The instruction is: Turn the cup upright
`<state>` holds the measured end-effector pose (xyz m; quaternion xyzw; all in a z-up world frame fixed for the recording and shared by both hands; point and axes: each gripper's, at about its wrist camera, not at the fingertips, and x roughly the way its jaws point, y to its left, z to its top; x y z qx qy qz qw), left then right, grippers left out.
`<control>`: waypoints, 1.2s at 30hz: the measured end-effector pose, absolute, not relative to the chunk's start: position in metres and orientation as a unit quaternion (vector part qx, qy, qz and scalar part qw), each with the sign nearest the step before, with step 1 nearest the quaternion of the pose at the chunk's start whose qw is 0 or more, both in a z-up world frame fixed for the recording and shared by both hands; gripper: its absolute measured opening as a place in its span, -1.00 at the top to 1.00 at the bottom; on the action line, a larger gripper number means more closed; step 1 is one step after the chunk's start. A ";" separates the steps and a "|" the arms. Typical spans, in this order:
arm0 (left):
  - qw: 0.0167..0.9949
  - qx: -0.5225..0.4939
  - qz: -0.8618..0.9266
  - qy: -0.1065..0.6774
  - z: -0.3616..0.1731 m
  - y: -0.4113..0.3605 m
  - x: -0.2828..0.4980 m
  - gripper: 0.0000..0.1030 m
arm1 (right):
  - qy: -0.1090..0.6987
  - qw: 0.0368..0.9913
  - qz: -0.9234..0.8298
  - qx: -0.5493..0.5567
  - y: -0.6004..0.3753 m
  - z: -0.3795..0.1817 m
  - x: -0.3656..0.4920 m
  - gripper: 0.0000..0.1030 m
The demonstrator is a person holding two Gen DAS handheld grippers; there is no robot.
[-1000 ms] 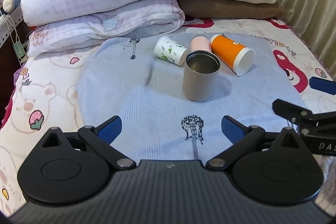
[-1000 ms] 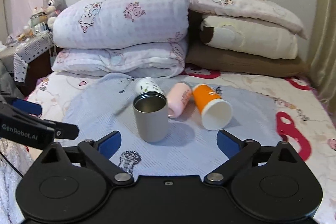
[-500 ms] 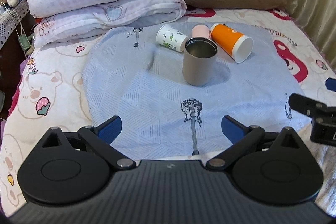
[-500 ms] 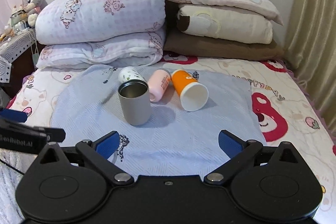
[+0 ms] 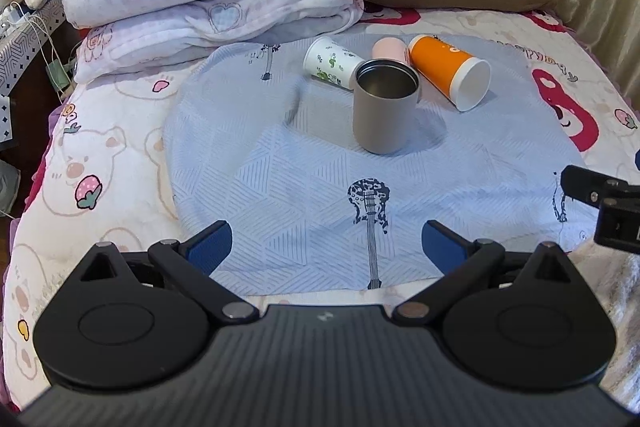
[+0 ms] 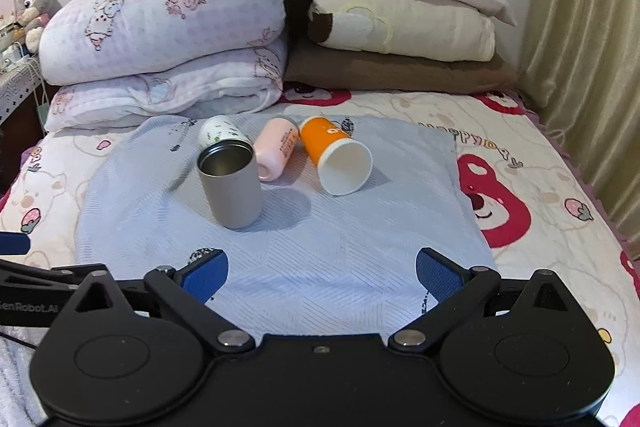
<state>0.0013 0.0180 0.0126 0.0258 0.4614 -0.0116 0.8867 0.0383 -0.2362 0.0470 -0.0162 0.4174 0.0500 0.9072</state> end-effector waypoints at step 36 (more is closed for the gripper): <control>0.879 0.021 0.020 0.476 0.009 0.042 0.010 -1.00 | 0.439 0.898 0.019 -0.021 -0.234 0.042 0.042 -0.98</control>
